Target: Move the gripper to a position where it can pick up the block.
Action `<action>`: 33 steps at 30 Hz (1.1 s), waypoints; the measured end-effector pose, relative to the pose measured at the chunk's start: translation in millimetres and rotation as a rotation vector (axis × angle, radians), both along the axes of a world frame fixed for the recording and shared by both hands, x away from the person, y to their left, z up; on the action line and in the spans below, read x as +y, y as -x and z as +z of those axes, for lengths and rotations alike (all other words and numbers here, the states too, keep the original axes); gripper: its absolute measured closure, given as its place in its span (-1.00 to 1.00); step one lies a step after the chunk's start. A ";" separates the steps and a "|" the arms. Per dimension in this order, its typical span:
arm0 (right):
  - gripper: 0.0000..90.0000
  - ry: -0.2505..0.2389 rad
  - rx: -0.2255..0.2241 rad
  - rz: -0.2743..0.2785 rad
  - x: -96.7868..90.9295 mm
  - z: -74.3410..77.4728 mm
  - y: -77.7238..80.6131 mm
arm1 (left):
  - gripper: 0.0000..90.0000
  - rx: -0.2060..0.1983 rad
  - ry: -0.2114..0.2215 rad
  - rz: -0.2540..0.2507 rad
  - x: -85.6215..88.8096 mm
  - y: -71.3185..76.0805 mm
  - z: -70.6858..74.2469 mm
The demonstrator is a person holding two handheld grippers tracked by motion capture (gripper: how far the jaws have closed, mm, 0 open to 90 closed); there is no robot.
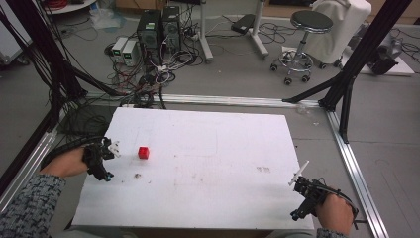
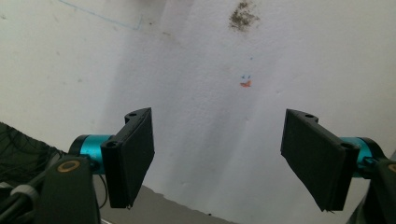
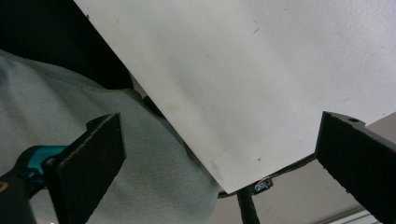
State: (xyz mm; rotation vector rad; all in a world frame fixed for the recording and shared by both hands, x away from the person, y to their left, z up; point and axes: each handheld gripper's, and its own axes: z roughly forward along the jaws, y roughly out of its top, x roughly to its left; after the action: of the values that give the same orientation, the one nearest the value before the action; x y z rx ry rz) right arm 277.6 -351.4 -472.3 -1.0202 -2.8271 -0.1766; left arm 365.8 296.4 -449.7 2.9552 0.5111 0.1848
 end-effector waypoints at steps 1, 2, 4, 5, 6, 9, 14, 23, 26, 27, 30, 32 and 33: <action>-0.97 0.000 0.000 0.000 0.0 0.0 0.0 | -0.42 0.000 0.000 0.000 0.0 0.0 0.0; -0.97 -0.002 0.004 0.002 0.2 -0.4 -0.2 | -0.42 0.003 0.000 -0.005 -0.7 -4.3 0.2; -0.97 -0.001 0.002 0.002 0.1 -0.7 -0.3 | -0.42 0.000 -0.001 -0.016 -1.1 -6.7 0.4; -0.97 0.000 0.003 0.002 0.1 -0.7 -0.4 | -0.42 0.002 -0.006 -0.024 -1.7 -9.2 0.8; -0.97 -0.001 0.003 0.002 0.0 -0.8 -0.3 | -0.42 0.000 -0.003 -0.030 -3.3 -13.2 0.8; -0.97 0.001 0.003 0.001 0.0 -0.7 -0.3 | -0.42 -0.001 -0.004 -0.049 -4.6 -17.3 1.1; -0.97 0.003 0.003 0.001 1.1 -1.2 -0.8 | -0.43 -0.004 -0.014 -0.095 -10.6 -30.4 2.8; -0.97 0.006 0.011 0.004 3.2 -3.5 -1.6 | -0.44 -0.005 -0.023 -0.162 -23.6 -54.2 5.4; -0.97 0.010 0.011 0.003 4.0 -3.7 -1.8 | -0.44 -0.009 -0.023 -0.174 -27.0 -61.4 4.8; -0.97 0.010 0.012 0.004 4.0 -3.8 -1.9 | -0.44 -0.004 -0.021 -0.179 -28.4 -63.5 4.4; -0.97 0.010 0.013 0.003 3.3 -5.1 -1.9 | -0.44 0.006 -0.028 -0.203 -35.8 -71.5 1.6; -0.97 0.009 0.015 0.002 3.0 -5.7 -2.0 | -0.43 0.011 -0.030 -0.207 -39.1 -74.6 1.0; -0.97 0.008 0.015 0.002 2.8 -5.8 -2.1 | -0.43 0.011 -0.030 -0.207 -39.1 -74.6 1.0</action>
State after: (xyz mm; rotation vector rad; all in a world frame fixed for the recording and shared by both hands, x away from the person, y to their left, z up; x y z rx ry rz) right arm 279.6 -348.6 -478.1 -1.0155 -2.8177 -0.1566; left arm 440.4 257.3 -448.8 3.0131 0.2023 0.1548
